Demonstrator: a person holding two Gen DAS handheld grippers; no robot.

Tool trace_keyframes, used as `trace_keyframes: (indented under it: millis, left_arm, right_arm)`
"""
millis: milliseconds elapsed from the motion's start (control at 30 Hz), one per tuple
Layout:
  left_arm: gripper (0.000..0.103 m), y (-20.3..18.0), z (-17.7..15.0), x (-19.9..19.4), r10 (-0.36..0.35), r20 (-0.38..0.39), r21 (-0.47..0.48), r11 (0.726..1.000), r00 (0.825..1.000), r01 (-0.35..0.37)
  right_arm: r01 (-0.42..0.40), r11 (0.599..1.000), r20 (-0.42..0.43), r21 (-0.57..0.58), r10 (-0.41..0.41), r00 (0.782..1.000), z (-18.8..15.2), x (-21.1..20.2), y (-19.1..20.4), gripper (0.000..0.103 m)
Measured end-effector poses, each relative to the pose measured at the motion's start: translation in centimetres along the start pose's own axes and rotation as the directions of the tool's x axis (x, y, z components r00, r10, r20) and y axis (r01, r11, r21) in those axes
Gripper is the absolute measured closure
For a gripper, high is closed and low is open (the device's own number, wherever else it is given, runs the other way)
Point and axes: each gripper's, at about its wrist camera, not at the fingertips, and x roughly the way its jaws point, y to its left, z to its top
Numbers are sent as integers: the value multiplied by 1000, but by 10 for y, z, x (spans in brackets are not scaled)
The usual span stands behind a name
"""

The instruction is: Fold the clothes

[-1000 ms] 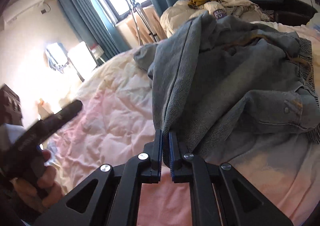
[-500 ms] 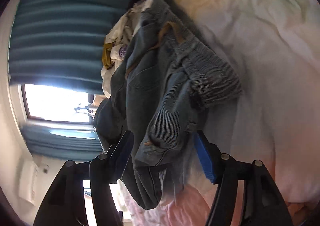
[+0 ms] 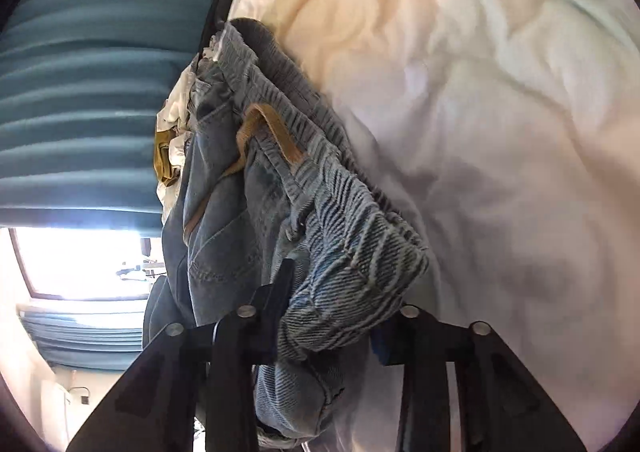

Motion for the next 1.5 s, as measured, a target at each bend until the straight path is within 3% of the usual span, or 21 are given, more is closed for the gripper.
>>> trace_keyframes:
  millis: [100,233,367,433,467,600,667,767,867,900,933,1000,1033,1167,1267,1300,1400,1500]
  left_arm:
    - [40,-2,-2,5,11,-11,8,1000,1000,-11]
    - [40,-6,-6,10,11,-21,19,1000,1000,-11]
    - [40,-11,-9,14,15,-31,31,999,999,-14]
    - [40,-15,-9,16,18,-31,40,999,999,-17]
    - [40,-17,-10,17,20,-30,45,999,999,-19]
    - [40,-23,-12,25,36,-45,71,997,998,-33]
    - [40,-26,-13,28,40,-53,80,996,998,-36]
    - [40,-32,-15,28,38,-50,106,994,998,-32]
    - [40,-37,-15,24,41,-33,136,990,999,-36]
    - [40,-38,-15,23,43,-27,145,989,999,-38]
    - [40,-39,-15,20,40,-22,149,988,999,-36]
    - [40,-41,-14,15,34,-10,153,988,999,-32]
    - [40,-42,-13,11,32,-4,152,988,999,-31]
    - [40,-38,-10,-4,25,15,134,991,1000,-26]
    - [40,-32,-7,-14,20,22,110,994,1000,-23]
    - [40,-30,-7,-14,21,21,104,994,1000,-23]
    - [40,-25,-5,-14,28,14,90,995,1000,-29]
    - [40,-21,-3,-13,34,8,77,996,999,-34]
  right_arm:
    - [10,983,125,-181,13,992,2,-20,38,77]
    - [76,922,299,-379,44,953,9,-47,83,78]
    - [218,893,465,-393,-11,885,28,-67,83,79]
    - [296,893,515,-339,-87,853,45,-66,64,80]
    - [326,897,518,-300,-134,845,55,-63,50,80]
    - [356,920,389,-163,-272,880,83,-41,-21,80]
    - [372,914,370,-163,-293,881,84,-29,-29,80]
    - [412,892,385,-188,-319,866,78,-27,-19,79]
    - [389,907,349,-162,-316,882,75,-33,-18,76]
    - [392,906,342,-157,-323,883,72,-38,-19,74]
    - [396,906,335,-152,-330,883,70,-43,-20,64]
    - [431,889,332,-157,-363,870,63,-53,-19,48]
    - [457,873,341,-170,-383,858,60,-58,-15,46]
    - [525,822,433,-218,-401,807,34,-85,12,46]
    - [520,794,516,-314,-317,796,5,-103,46,46]
    - [516,777,533,-360,-282,797,-6,-104,58,46]
    - [435,723,506,-537,-136,852,-42,-92,93,45]
    - [228,684,312,-693,0,950,-77,-57,117,45]
